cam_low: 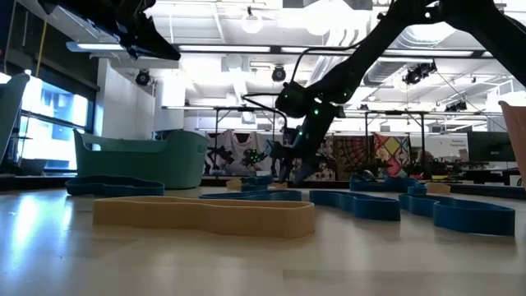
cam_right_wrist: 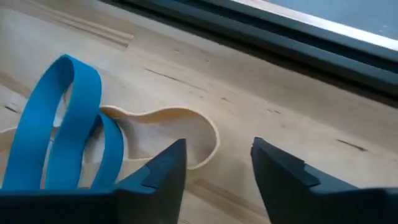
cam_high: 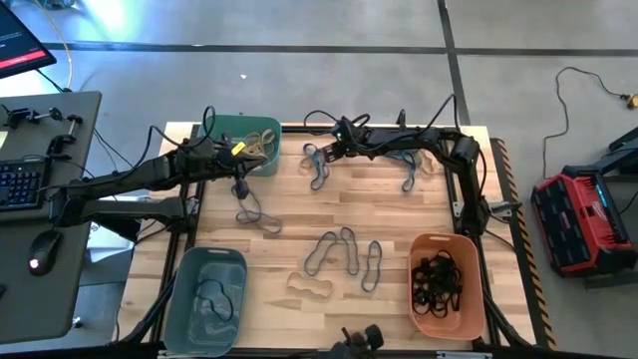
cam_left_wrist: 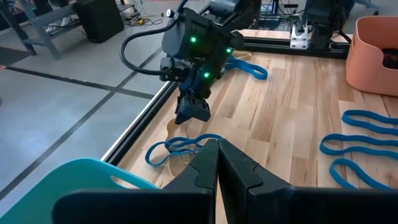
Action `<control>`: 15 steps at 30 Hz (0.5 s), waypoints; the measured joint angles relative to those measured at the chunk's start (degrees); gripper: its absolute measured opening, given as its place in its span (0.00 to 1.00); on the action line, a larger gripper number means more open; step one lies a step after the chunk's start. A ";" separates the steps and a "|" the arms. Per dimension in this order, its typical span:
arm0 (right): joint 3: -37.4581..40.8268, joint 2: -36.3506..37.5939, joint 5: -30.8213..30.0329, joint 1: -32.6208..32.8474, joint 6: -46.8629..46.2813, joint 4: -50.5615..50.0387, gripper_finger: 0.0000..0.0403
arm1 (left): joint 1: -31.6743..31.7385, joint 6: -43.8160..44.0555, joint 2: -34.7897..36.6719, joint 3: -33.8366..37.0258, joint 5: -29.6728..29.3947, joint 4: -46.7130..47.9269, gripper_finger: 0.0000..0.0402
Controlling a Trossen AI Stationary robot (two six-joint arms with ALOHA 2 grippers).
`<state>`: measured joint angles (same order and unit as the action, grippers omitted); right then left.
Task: Sort rubber bands into baskets
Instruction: Put the brown rubber band into the green bin
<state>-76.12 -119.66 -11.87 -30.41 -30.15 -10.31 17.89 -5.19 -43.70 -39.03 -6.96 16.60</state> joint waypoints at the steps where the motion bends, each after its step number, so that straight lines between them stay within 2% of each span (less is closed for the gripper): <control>1: 0.00 0.00 0.19 0.00 0.06 -0.17 0.37 | 0.00 0.00 0.00 0.00 0.00 0.00 0.00; 9: 0.00 0.00 3.93 -1.14 3.08 -0.14 0.03 | 0.00 0.01 0.00 0.00 -0.01 0.02 0.00; 15: 0.00 0.79 5.94 -1.04 5.97 -1.09 0.01 | 0.02 0.02 0.00 0.00 -0.01 0.06 0.00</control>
<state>-76.12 -118.86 -5.93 -31.46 -24.17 -11.41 17.91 -5.17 -43.70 -39.03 -6.97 16.67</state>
